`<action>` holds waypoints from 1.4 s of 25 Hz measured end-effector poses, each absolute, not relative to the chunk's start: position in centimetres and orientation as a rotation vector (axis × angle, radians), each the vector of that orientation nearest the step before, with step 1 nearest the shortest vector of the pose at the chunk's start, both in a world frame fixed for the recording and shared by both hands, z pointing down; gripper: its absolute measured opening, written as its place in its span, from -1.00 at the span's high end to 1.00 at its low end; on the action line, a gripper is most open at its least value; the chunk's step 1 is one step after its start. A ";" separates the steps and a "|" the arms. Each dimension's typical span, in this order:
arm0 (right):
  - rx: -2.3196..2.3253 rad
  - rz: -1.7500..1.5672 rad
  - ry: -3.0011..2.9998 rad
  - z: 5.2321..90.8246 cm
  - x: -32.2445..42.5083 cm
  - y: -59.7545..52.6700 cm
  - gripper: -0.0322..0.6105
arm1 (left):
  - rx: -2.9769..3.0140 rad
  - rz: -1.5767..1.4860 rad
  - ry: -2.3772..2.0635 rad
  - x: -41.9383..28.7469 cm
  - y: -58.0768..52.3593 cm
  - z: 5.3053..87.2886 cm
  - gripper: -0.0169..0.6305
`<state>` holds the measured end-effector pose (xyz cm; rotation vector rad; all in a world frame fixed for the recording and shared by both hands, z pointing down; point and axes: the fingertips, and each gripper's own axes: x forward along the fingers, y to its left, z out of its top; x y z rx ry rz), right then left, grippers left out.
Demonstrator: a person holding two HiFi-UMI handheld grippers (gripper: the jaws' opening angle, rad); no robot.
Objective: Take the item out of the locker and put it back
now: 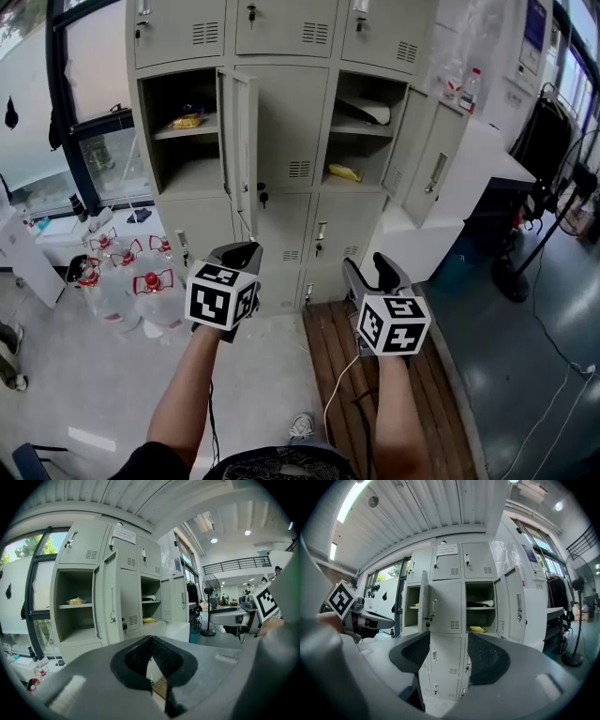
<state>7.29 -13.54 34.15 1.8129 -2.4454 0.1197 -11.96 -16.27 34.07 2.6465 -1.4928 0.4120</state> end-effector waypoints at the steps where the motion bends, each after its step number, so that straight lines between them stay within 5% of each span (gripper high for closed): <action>1: 1.813 0.123 -2.445 34.2 7.8 -14.2 0.07 | 2.646 0.415 -1.491 -11.5 -16.9 34.1 0.94; 35: 1.748 0.173 -2.490 36.3 16.3 -27.9 0.07 | 2.658 0.419 -1.450 0.9 -29.4 35.5 0.94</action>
